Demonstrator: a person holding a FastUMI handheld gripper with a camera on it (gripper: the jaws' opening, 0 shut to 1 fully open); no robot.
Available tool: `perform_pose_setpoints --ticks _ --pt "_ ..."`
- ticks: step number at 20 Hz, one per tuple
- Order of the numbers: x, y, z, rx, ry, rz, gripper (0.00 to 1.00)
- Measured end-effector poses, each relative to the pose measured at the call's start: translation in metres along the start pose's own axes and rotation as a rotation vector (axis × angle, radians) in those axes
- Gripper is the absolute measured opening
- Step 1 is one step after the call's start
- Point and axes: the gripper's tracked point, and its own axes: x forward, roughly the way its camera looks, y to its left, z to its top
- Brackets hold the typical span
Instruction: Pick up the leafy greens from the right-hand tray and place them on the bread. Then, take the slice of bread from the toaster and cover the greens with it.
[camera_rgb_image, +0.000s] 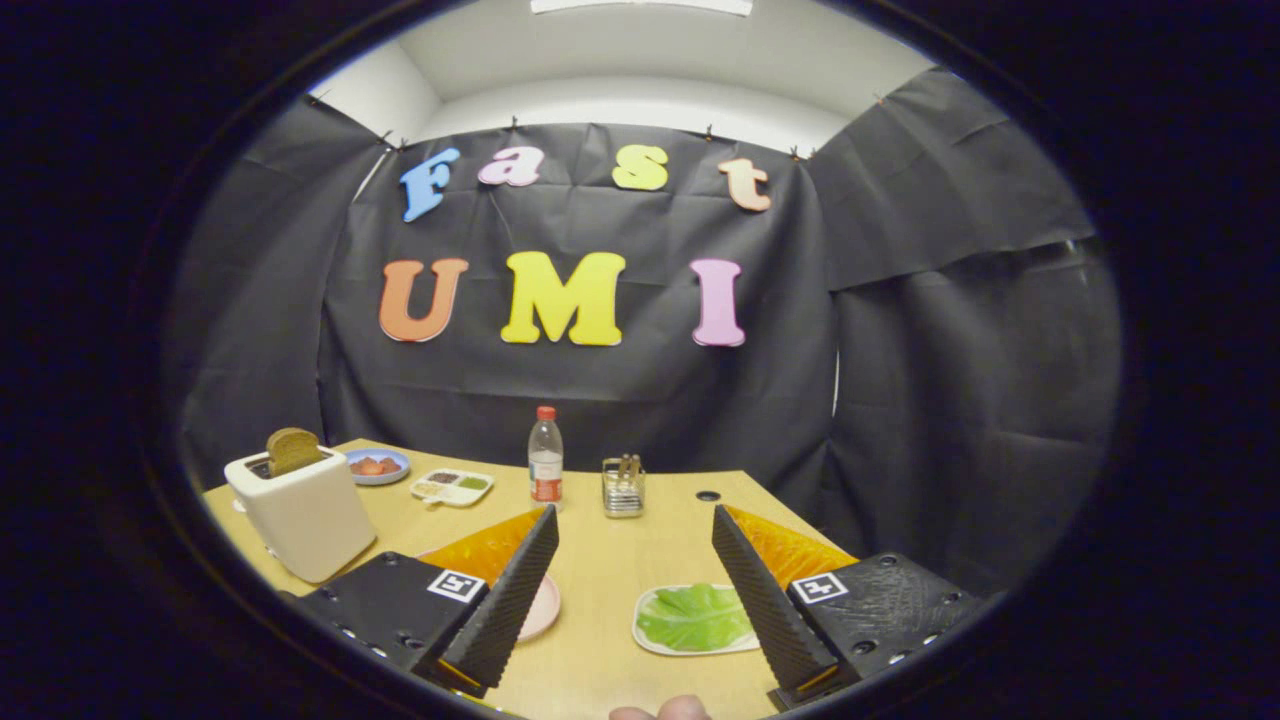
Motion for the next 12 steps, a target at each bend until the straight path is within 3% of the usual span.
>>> perform_pose_setpoints --ticks 6,12 --pt "0.036 -0.072 -0.054 0.121 0.19 -0.07 0.95" --pt "0.079 -0.103 -0.11 0.315 0.37 -0.081 0.96"
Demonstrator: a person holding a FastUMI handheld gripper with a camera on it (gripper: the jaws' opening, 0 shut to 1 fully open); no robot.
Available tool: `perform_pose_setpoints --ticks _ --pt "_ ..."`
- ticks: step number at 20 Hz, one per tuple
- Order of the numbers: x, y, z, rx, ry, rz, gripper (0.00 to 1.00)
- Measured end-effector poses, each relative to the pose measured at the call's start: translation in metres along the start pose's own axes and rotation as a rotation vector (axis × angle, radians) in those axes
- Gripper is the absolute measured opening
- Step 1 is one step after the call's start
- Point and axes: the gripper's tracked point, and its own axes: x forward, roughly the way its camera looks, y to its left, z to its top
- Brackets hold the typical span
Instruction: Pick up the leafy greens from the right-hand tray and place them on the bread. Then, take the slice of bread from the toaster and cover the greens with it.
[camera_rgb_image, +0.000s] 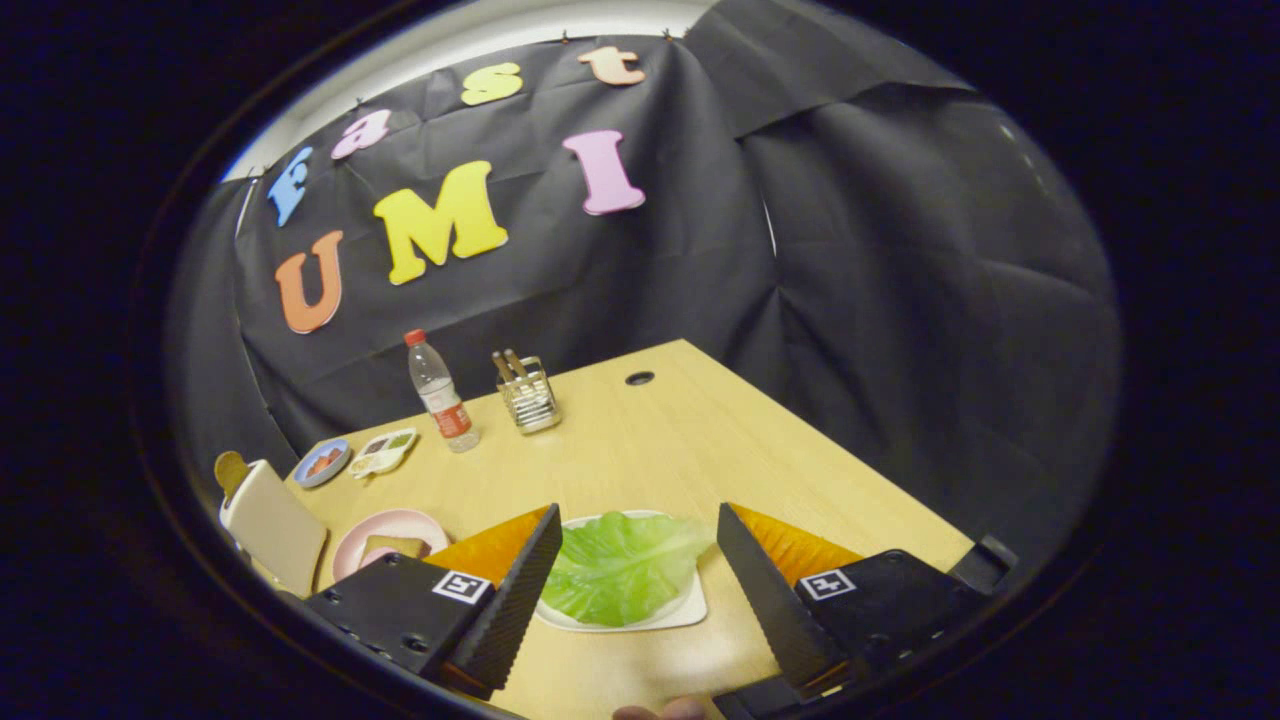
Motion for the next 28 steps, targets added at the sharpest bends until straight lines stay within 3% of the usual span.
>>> perform_pose_setpoints --ticks 10,18,21,22,23,28 --pt "0.057 -0.029 -0.02 0.314 0.154 -0.027 0.96" --pt "0.075 -0.035 -0.034 0.461 0.202 -0.009 0.65" --pt "0.076 -0.043 -0.036 0.471 0.22 -0.009 0.24" --pt "0.075 -0.043 -0.033 0.475 0.21 0.002 0.2" --pt "0.075 -0.046 -0.032 0.463 0.204 -0.003 0.01" --pt "0.06 -0.034 -0.007 0.418 0.116 0.045 0.0"
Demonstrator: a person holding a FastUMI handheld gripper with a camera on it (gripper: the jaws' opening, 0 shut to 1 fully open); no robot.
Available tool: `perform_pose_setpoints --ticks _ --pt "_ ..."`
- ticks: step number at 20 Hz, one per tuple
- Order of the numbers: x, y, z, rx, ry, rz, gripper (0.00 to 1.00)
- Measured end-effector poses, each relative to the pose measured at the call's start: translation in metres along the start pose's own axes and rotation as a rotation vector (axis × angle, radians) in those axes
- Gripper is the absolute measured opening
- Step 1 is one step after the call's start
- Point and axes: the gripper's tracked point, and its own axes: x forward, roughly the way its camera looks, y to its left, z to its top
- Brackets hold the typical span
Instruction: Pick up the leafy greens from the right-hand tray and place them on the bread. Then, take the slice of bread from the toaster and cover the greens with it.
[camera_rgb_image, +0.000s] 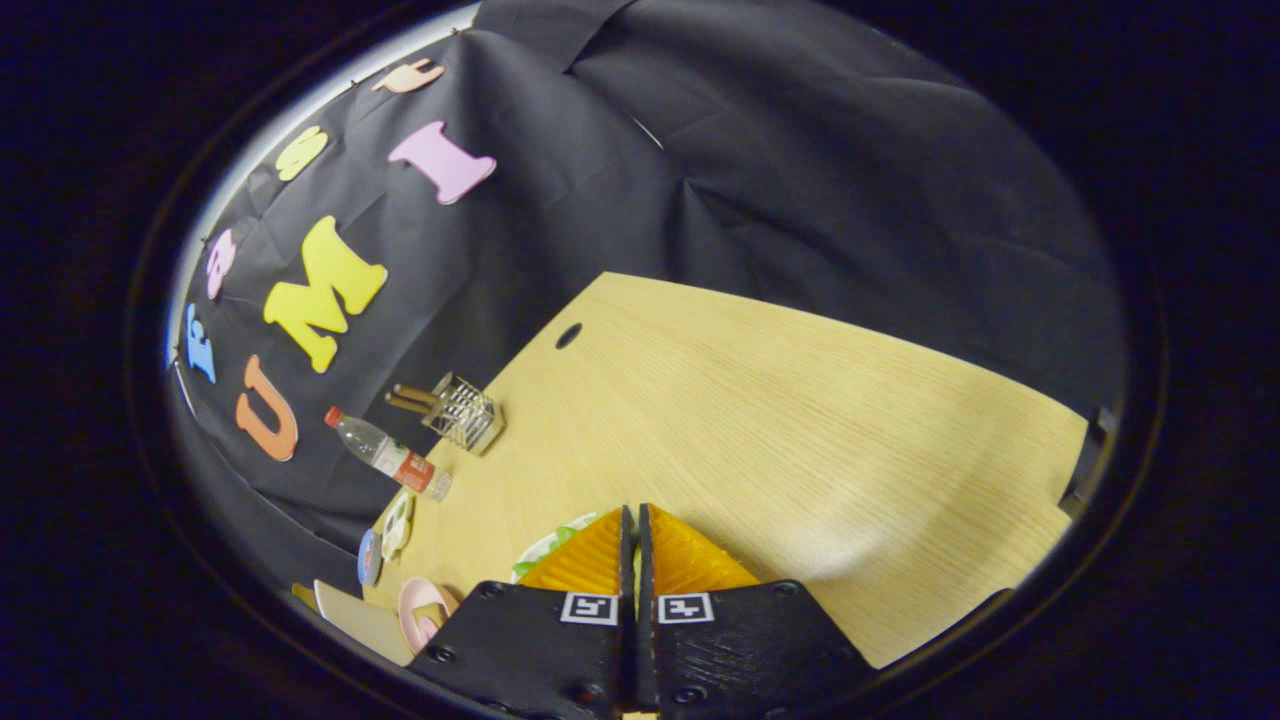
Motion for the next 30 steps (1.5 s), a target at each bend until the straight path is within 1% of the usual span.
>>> perform_pose_setpoints --ticks 9,13,22,25,30 --pt "-0.055 0.073 0.014 -0.008 -0.097 0.138 0.0" --pt "-0.073 0.112 0.005 -0.021 -0.105 0.209 0.0" --pt "-0.099 0.231 -0.063 -0.072 -0.084 0.396 0.0" --pt "-0.096 0.271 -0.1 -0.108 -0.063 0.45 0.0" --pt "-0.076 0.319 -0.164 -0.087 0.02 0.525 0.0"
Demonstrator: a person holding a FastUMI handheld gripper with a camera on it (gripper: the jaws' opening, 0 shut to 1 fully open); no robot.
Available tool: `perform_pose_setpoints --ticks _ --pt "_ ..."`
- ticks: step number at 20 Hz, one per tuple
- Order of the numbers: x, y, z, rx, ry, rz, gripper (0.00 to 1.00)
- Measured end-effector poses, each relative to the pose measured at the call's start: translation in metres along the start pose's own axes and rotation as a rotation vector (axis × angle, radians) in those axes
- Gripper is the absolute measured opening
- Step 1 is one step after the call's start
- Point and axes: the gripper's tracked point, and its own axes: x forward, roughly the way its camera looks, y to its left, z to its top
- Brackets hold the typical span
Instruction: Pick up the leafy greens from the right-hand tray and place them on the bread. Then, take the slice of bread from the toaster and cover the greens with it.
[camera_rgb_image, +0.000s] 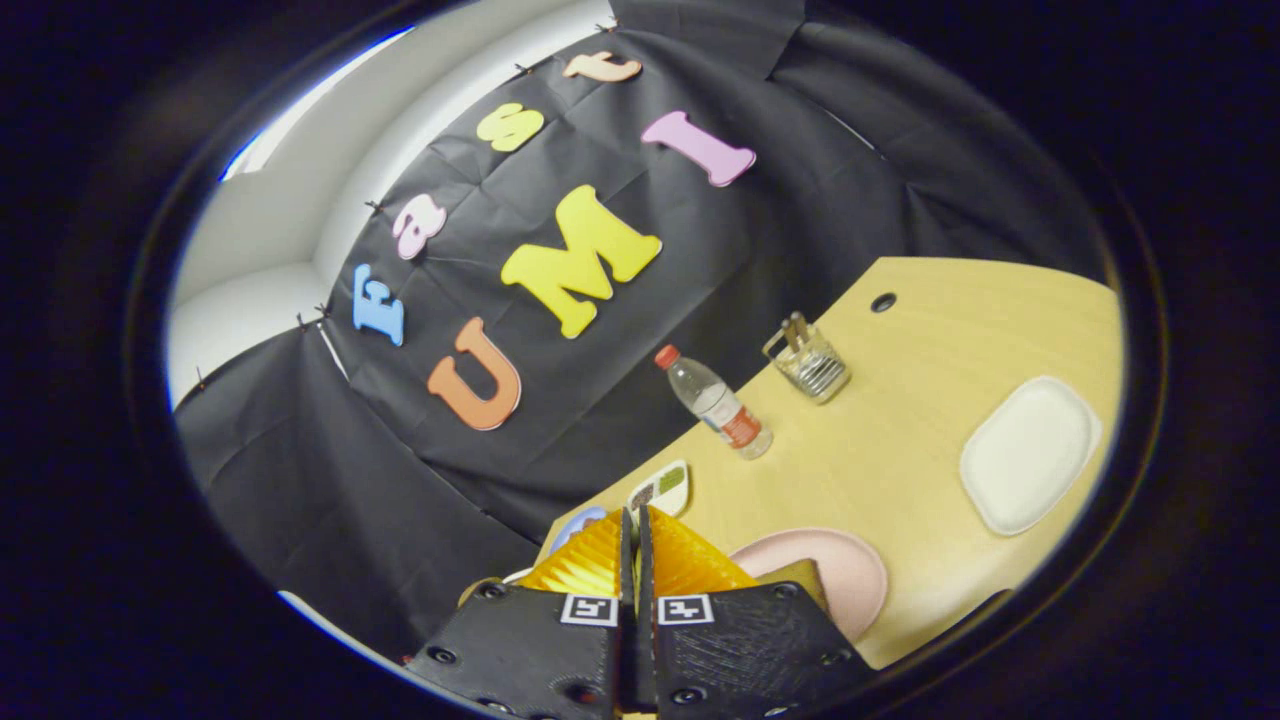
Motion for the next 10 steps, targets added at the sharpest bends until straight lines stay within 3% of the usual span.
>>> perform_pose_setpoints --ticks 5,10 --pt "0.035 -0.006 -0.051 0.08 0.085 0.006 0.0" --pt "0.036 -0.053 -0.051 0.073 0.06 -0.107 0.0"
